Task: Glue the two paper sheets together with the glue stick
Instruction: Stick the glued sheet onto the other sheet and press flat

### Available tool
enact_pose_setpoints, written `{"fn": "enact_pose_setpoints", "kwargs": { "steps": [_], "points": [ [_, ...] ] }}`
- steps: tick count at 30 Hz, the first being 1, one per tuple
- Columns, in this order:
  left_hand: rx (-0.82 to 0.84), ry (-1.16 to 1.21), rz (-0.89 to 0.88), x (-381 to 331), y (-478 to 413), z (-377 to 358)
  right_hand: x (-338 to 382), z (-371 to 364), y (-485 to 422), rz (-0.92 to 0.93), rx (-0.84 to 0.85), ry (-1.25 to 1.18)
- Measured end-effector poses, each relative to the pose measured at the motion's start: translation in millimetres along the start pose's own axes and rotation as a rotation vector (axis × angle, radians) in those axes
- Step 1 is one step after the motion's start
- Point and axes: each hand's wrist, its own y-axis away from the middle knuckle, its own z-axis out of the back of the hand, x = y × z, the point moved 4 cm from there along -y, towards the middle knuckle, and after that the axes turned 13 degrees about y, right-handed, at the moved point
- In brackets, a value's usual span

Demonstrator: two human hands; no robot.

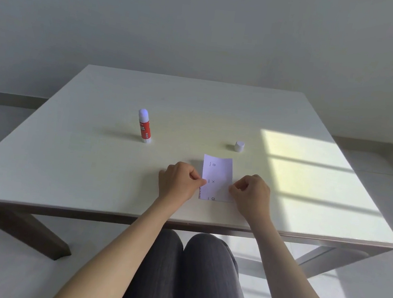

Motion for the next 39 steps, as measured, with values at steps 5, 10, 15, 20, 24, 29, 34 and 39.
{"fn": "enact_pose_setpoints", "kwargs": {
  "steps": [5,10,15,20,24,29,34,39],
  "points": [
    [-0.043,-0.077,-0.060,0.6,-0.2,-2.0,0.4,-2.6,-2.8,0.044,-0.028,0.027],
    [0.205,-0.325,-0.359,-3.0,-7.2,-9.9,2.0,-16.7,-0.2,0.370,0.026,0.375],
    [0.336,-0.433,-0.385,11.3,-15.5,0.8,5.2,-32.5,0.4,0.501,0.119,0.518],
    [0.381,-0.429,-0.356,30.4,-23.6,28.8,32.5,-46.5,0.4,0.593,0.122,0.548],
    [0.459,-0.435,-0.333,41.2,-24.7,40.0,39.2,-51.4,1.4,0.604,0.114,0.570],
    [0.501,-0.461,-0.350,41.8,-27.0,40.6,43.8,-48.1,9.5,0.659,0.131,0.627],
    [0.498,-0.438,-0.357,42.8,-26.8,40.5,56.3,-54.0,15.2,0.769,0.267,0.644],
    [0.498,-0.437,-0.345,44.2,-27.6,40.0,62.2,-49.9,-9.9,0.623,0.277,0.697]
  ]
}}
